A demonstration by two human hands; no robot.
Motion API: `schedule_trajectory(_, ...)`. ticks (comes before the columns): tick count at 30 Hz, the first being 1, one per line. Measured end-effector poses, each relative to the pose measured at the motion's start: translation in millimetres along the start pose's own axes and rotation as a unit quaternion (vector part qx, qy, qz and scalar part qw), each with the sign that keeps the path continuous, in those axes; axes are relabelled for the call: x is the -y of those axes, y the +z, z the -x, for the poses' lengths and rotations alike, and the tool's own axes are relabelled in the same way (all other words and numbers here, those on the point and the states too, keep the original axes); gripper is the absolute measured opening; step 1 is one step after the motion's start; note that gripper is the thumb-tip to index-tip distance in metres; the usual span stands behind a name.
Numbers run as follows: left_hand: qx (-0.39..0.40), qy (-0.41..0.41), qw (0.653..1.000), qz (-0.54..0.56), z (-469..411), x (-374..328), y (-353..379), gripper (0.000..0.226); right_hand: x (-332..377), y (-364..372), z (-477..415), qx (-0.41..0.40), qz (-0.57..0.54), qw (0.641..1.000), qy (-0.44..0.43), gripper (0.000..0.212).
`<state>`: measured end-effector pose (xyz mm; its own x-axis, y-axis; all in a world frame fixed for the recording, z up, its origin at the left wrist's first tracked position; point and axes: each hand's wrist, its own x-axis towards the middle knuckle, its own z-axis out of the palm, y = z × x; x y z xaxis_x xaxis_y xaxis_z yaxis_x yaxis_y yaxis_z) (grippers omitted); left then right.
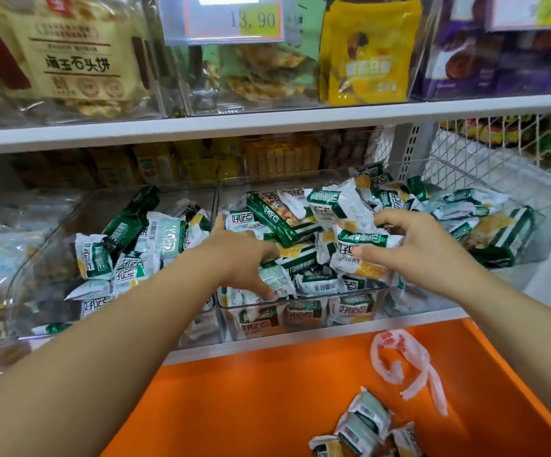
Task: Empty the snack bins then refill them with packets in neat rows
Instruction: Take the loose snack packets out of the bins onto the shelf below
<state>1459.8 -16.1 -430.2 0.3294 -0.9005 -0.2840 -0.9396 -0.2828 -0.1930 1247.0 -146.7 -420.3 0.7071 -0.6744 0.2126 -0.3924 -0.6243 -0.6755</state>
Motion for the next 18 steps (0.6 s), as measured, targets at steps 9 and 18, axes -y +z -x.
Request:
schedule_trajectory(9,0.037,-0.038,0.997,0.054,0.2,-7.1,-10.7,0.063,-0.1,-14.0,23.2,0.000,0.015,1.000,-0.002,0.059)
schedule_trajectory(18,-0.149,-0.057,0.983,0.085,21.8,-8.3,-3.4,0.048,-0.5,-25.1,44.1,0.009,0.028,0.999,-0.015,0.054)
